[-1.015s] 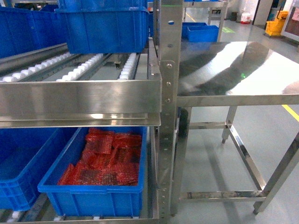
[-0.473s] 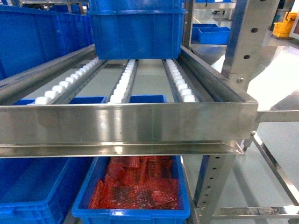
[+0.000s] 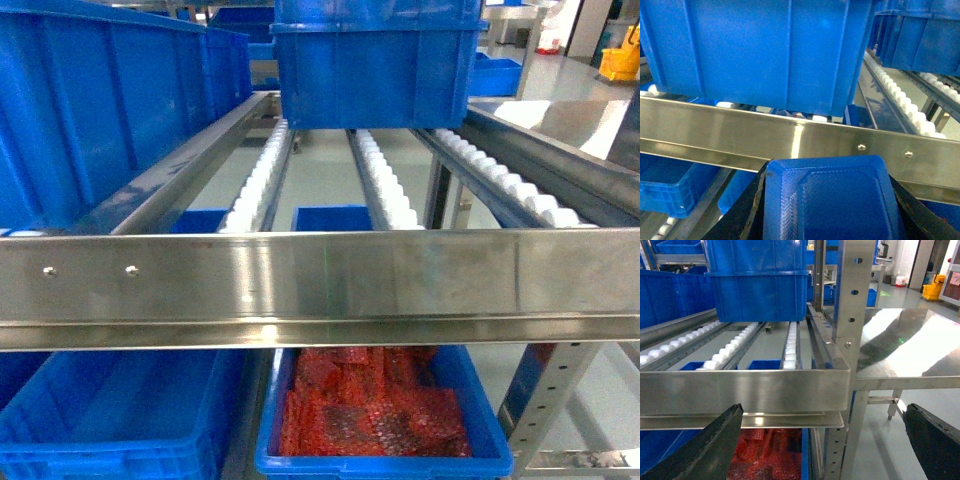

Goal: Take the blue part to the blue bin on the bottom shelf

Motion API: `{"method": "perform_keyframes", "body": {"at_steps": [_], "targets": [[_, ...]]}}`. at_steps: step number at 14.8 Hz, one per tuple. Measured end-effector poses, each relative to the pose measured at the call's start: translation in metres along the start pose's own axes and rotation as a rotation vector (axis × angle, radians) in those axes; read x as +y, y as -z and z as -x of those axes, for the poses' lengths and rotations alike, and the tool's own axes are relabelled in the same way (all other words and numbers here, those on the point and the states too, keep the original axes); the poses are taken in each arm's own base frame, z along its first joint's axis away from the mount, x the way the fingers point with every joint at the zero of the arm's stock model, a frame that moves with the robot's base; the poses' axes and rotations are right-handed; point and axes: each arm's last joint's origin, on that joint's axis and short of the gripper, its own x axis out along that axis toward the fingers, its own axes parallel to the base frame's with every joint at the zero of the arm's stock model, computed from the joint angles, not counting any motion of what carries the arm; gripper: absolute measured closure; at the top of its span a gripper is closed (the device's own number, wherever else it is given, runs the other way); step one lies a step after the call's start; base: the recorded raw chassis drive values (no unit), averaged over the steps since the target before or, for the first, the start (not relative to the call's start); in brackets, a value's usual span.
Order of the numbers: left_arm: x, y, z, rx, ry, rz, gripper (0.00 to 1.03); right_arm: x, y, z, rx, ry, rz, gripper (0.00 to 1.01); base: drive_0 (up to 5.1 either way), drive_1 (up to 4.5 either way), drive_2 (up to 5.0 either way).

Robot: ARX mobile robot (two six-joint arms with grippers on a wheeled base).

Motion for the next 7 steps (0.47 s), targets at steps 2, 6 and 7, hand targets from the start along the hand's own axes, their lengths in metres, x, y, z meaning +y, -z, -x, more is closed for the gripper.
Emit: {"method": "perform_keyframes", "body": {"at_steps": [2, 6, 7], "targets": [[0.0, 0.0, 0.0, 0.0, 0.0, 0.0, 0.59, 0.0, -0.0001, 0.0, -0.002, 0.0, 0.0, 0.03, -4.9, 2.51, 2.5], [0.0002, 0.0003, 0.0, 0.002, -0.007, -0.001, 0.59, 0.0001, -0.0001, 0.0, -0.002, -0.004, 0.0, 0.03, -1.3, 0.59, 0.6], [0.0001, -0.0003, 0.0, -0.003, -0.004, 0.001, 0.59, 0.0001, 0.0003, 0.0, 0.003, -0.002, 0.0, 0.03, 0.0, 0.0, 0.0]]}}
